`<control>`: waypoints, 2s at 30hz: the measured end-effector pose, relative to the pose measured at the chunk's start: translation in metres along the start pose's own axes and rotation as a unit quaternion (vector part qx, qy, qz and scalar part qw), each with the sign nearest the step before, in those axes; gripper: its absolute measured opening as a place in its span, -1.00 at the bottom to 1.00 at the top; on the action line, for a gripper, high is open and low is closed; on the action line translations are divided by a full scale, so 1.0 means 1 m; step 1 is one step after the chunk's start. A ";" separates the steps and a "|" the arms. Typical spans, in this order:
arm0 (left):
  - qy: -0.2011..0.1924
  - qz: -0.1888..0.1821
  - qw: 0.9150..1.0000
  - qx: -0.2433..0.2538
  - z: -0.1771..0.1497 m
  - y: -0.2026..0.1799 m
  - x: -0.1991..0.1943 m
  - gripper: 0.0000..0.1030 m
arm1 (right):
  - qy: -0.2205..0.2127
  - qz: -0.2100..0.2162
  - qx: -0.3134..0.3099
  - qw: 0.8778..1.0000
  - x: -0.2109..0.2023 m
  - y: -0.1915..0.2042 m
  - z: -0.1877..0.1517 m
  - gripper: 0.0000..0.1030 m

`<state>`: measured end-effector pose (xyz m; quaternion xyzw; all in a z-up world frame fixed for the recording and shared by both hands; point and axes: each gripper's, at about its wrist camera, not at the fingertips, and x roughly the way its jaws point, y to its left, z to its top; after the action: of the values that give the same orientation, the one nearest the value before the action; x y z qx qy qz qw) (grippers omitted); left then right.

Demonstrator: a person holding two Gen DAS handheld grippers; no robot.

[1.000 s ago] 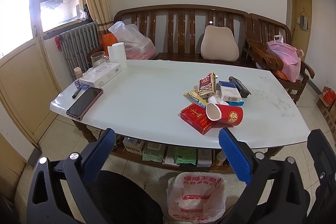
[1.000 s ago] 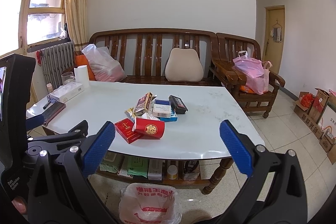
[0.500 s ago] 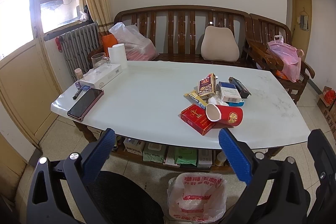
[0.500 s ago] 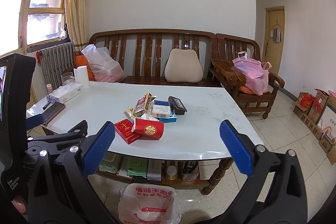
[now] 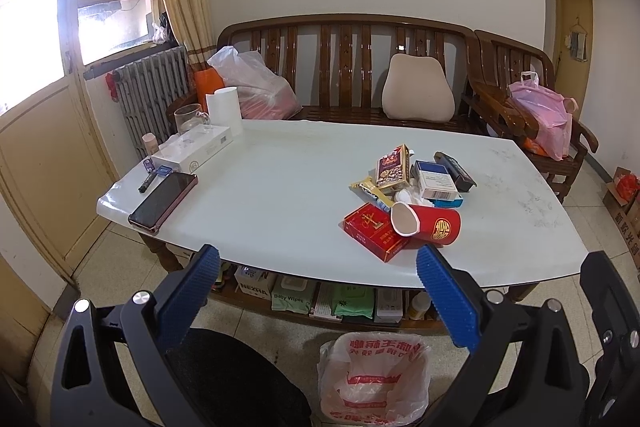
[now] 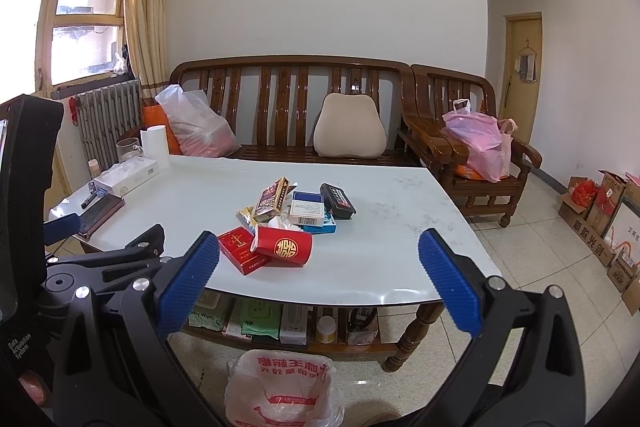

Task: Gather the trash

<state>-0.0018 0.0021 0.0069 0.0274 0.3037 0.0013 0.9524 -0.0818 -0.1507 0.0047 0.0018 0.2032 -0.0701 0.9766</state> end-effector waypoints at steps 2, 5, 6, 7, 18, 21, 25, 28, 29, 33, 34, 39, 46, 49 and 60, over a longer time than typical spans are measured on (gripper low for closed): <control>-0.001 0.002 1.000 0.003 0.001 -0.001 -0.001 0.88 | 0.001 0.001 0.002 1.000 0.000 -0.001 0.000 0.90; -0.001 0.002 1.000 0.003 0.002 -0.002 -0.001 0.88 | 0.001 0.004 0.005 1.000 0.001 -0.003 0.001 0.90; -0.001 0.002 1.000 0.003 0.002 -0.002 -0.001 0.88 | 0.001 0.004 0.006 1.000 0.001 -0.004 0.000 0.90; -0.001 0.002 1.000 0.003 0.002 -0.002 -0.001 0.88 | 0.000 0.005 0.006 1.000 0.001 -0.004 0.000 0.90; 0.011 -0.012 0.999 0.036 0.015 -0.009 0.007 0.88 | 0.007 0.028 -0.009 1.000 0.013 -0.010 0.006 0.90; 0.031 -0.029 0.996 0.081 0.019 -0.016 0.016 0.88 | 0.010 0.030 -0.031 0.999 0.021 -0.010 0.009 0.90; 0.086 -0.073 0.982 0.149 0.027 -0.025 0.038 0.88 | 0.021 0.035 -0.074 0.996 0.040 -0.018 0.021 0.90; 0.116 -0.090 0.971 0.188 0.034 -0.031 0.053 0.87 | 0.055 0.054 -0.092 0.993 0.062 -0.030 0.032 0.90; 0.130 -0.101 0.965 0.204 0.038 -0.033 0.060 0.87 | 0.064 0.057 -0.095 0.992 0.068 -0.034 0.035 0.90; 0.173 -0.113 0.953 0.219 0.048 -0.035 0.084 0.87 | 0.107 0.071 -0.111 0.985 0.102 -0.053 0.052 0.90; 0.185 -0.115 0.951 0.217 0.053 -0.035 0.092 0.87 | 0.118 0.082 -0.113 0.983 0.110 -0.057 0.054 0.90; 0.239 -0.139 0.936 0.220 0.070 -0.040 0.126 0.87 | 0.171 0.119 -0.095 0.973 0.146 -0.077 0.069 0.90; 0.277 -0.152 0.923 0.220 0.084 -0.057 0.157 0.87 | 0.193 0.121 -0.123 0.966 0.175 -0.082 0.078 0.90; 0.272 -0.152 0.917 0.248 0.086 -0.070 0.162 0.87 | 0.205 0.118 -0.124 0.964 0.188 -0.087 0.081 0.90; 0.258 -0.218 0.856 0.391 0.082 -0.124 0.170 0.87 | 0.264 0.177 -0.114 0.941 0.261 -0.096 0.107 0.90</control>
<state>0.1827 -0.1222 -0.0313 0.3289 0.5122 -0.3180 0.7269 0.1846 -0.2844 0.0018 -0.0550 0.4567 0.1301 0.8783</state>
